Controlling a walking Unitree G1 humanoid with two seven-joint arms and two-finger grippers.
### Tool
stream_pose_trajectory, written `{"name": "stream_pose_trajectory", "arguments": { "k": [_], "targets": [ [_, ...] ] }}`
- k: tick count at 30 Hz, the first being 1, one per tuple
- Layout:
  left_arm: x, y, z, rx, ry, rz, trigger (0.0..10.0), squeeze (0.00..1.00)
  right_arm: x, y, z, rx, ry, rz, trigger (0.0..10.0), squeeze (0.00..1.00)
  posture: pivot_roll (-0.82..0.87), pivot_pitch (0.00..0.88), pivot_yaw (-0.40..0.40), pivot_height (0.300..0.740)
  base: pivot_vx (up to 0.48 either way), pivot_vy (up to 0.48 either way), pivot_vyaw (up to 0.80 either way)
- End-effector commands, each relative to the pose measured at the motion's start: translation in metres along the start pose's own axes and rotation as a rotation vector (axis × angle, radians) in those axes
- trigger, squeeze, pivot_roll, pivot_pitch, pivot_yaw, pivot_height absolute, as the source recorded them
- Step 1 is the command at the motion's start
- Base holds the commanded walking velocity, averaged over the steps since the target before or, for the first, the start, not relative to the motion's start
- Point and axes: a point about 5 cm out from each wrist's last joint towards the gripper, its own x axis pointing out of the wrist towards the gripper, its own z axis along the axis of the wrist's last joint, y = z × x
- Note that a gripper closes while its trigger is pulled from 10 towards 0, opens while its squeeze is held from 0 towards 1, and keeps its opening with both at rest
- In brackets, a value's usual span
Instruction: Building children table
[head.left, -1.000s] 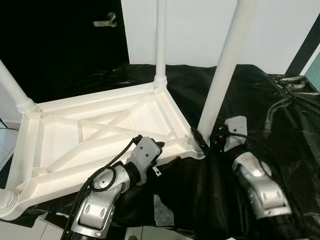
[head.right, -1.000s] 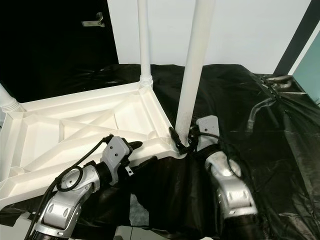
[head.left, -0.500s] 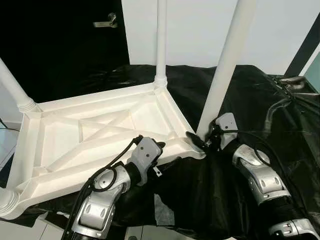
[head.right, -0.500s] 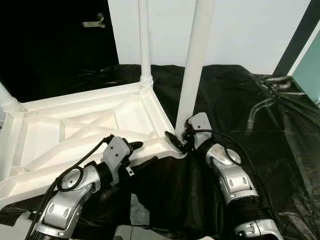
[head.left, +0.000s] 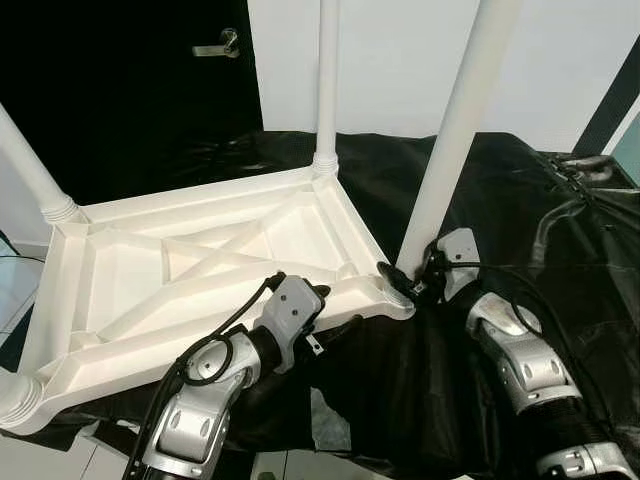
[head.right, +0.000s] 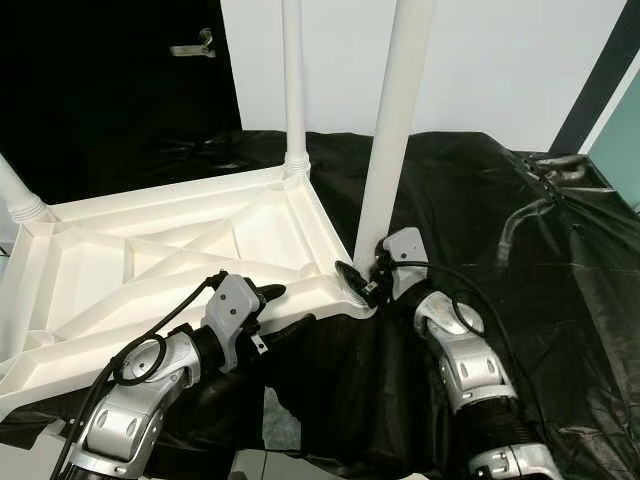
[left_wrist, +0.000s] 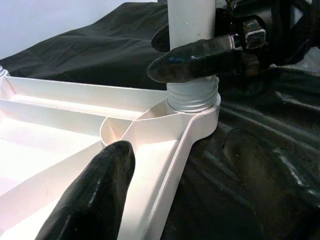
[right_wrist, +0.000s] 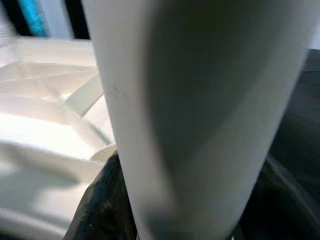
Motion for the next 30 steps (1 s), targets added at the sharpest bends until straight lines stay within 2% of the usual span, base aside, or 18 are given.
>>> {"name": "stream_pose_trajectory", "arguments": {
  "k": [1,9,11,14,15,17,19,29,30],
  "targets": [
    [-0.001,0.003,0.002,-0.001,-0.002,0.045,10.0,0.00,-0.007,-0.003,-0.019,0.007,0.104,-0.052,10.0,0.00,0.07,0.000,-0.008,0.740,0.000,0.000,0.00],
    [0.000,0.005,0.003,0.005,-0.002,0.040,10.0,0.00,-0.008,0.007,-0.020,0.081,0.119,-0.351,10.0,0.00,0.06,0.000,-0.005,0.740,0.000,0.000,0.00],
    [0.000,0.005,0.003,0.005,-0.002,0.040,10.0,0.00,-0.008,0.008,-0.020,0.085,0.117,-0.378,10.0,0.00,0.06,0.000,-0.005,0.740,0.000,0.000,0.00],
    [0.000,0.004,0.003,0.005,-0.004,0.040,10.0,0.00,-0.009,0.016,-0.019,0.106,0.125,-0.528,10.0,0.00,0.07,0.000,-0.006,0.740,0.000,0.000,0.00],
    [0.000,0.004,0.003,0.005,-0.004,0.040,10.0,0.00,-0.009,0.016,-0.019,0.106,0.125,-0.528,10.0,0.00,0.07,0.000,-0.006,0.740,0.000,0.000,0.00],
    [0.000,0.004,0.003,0.004,-0.005,0.040,10.0,0.00,-0.002,0.033,-0.015,0.162,0.102,-0.481,10.0,0.00,0.06,0.000,-0.001,0.740,0.000,0.000,0.00],
    [0.000,0.004,0.003,0.004,-0.004,0.037,10.0,0.00,0.003,0.042,-0.007,0.174,0.061,-0.425,10.0,0.00,0.06,0.000,0.000,0.740,0.000,0.000,0.00],
    [0.000,0.003,0.004,0.005,-0.001,0.033,10.0,0.00,0.002,0.043,0.000,0.161,0.035,-0.418,10.0,0.00,0.06,0.000,-0.002,0.740,0.000,0.000,0.00],
    [0.000,0.002,0.004,0.004,-0.002,0.031,10.0,0.00,0.001,0.042,0.002,0.156,0.028,-0.415,10.0,1.00,0.06,0.000,-0.002,0.740,0.000,0.000,0.00]
  ]
}}
